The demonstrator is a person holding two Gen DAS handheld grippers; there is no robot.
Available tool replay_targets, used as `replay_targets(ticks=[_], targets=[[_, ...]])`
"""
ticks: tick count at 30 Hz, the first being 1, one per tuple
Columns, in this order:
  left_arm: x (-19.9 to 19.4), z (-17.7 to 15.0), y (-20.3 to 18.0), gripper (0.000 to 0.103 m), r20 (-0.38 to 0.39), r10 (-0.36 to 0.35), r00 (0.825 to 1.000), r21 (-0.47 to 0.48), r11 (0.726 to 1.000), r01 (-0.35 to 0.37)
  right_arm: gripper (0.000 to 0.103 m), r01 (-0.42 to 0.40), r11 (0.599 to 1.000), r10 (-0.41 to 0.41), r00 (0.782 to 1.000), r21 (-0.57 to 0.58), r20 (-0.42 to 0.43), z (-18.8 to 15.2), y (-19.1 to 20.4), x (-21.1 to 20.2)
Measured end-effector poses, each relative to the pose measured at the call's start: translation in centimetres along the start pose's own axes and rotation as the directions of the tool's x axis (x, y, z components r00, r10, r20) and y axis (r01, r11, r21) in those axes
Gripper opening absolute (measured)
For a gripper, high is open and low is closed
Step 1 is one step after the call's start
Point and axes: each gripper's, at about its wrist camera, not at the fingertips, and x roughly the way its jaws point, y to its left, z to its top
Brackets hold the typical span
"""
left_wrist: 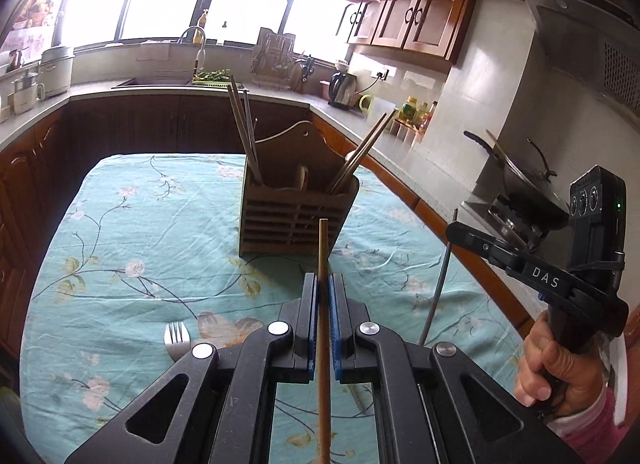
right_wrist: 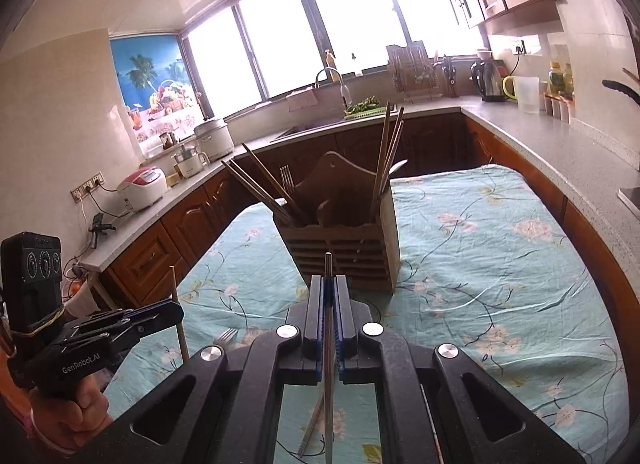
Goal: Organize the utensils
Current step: 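Grasp the wooden chopstick with the left tool while the right tool grasps a metal stick, then lift the chopstick and metal stick with both tools up over the wooden holder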
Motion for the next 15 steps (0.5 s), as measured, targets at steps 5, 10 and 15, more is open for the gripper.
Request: replay_targets(ticks=[5, 10, 15], targets=[[-1.4, 0.3, 0.7, 0.003, 0.036, 0.013, 0.999, -0.016, 1.0, -0.012, 0.004, 0.0, 1.0, 0.0, 0.999, -0.005, 0.042, 1.2, 0.1, -0.8], [-1.6, 0.8, 1.1, 0.003, 0.061, 0.022, 0.998, -0.022, 1.0, -0.02, 0.004, -0.001, 1.0, 0.001, 0.998, -0.004, 0.056, 1.7, 0.2, -0.8], [-1.8, 1.8, 1.4, 0.003, 0.106, 0.03, 0.994, -0.03, 0.999, -0.027, 0.004, 0.0, 1.0, 0.0, 0.997, -0.004, 0.073, 2.2, 0.2, -0.7]])
